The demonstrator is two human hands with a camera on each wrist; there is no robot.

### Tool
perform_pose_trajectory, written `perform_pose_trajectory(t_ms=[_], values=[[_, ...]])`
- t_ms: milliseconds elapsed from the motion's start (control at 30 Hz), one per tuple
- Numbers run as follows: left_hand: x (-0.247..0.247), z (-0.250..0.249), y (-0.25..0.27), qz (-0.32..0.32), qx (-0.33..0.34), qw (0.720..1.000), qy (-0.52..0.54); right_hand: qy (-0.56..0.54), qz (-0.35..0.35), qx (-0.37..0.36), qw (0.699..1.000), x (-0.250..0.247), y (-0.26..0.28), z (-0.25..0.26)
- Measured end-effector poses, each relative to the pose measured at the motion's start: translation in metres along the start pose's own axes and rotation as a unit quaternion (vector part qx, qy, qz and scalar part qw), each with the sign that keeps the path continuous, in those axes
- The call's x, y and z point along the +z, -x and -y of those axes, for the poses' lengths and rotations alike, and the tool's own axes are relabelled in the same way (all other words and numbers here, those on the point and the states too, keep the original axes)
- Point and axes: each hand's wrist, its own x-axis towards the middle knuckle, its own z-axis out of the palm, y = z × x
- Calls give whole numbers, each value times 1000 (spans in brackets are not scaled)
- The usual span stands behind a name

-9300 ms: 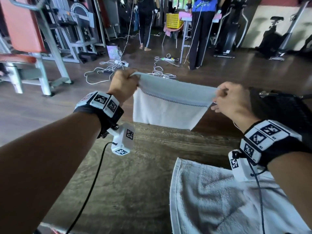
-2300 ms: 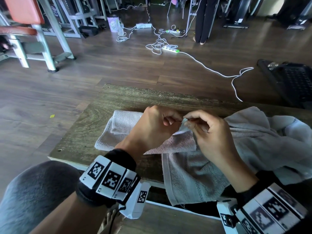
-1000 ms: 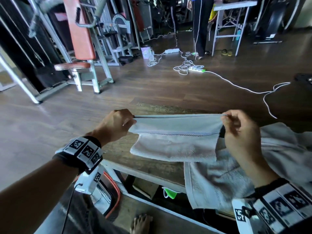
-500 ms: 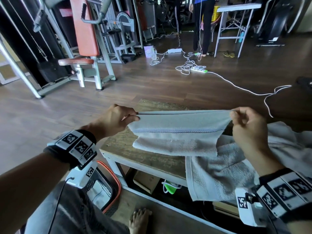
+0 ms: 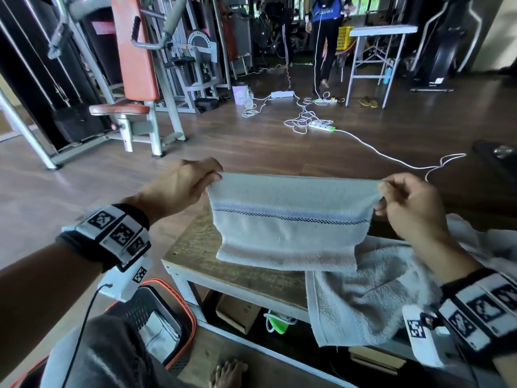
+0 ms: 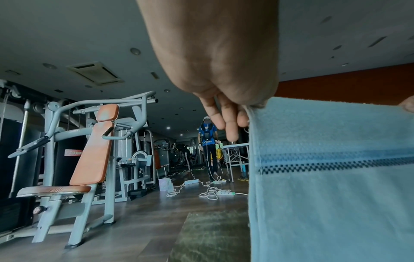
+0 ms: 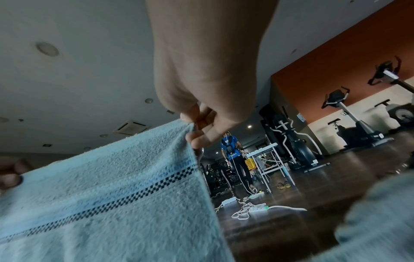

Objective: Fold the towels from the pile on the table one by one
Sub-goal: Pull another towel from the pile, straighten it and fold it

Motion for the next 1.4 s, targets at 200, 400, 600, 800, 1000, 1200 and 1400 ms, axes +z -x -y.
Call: perform_pose_trajectory(t_ms=[200, 400, 600, 800, 1000, 1200, 1400], values=[[-32, 18, -68, -49, -110, 992, -41, -122, 30, 60, 990, 20, -83, 54], [-59, 13, -91, -185, -218, 950, 123, -180, -6, 6, 984, 20, -100, 95], [-29, 14, -19, -171, -224, 942, 183, -109, 65, -7, 992, 17, -45, 51], [31, 1, 85, 55, -249, 946, 199, 107, 294, 26, 949, 7, 19, -35], [44, -3, 119, 191, -278, 919, 204, 132, 364, 27, 922, 5, 40, -53], [55, 15, 89, 161, -283, 934, 148, 154, 283, 24, 946, 34, 5, -55], [84, 46, 52, 99, -339, 929, 109, 201, 207, 48, 956, 86, -36, -57]])
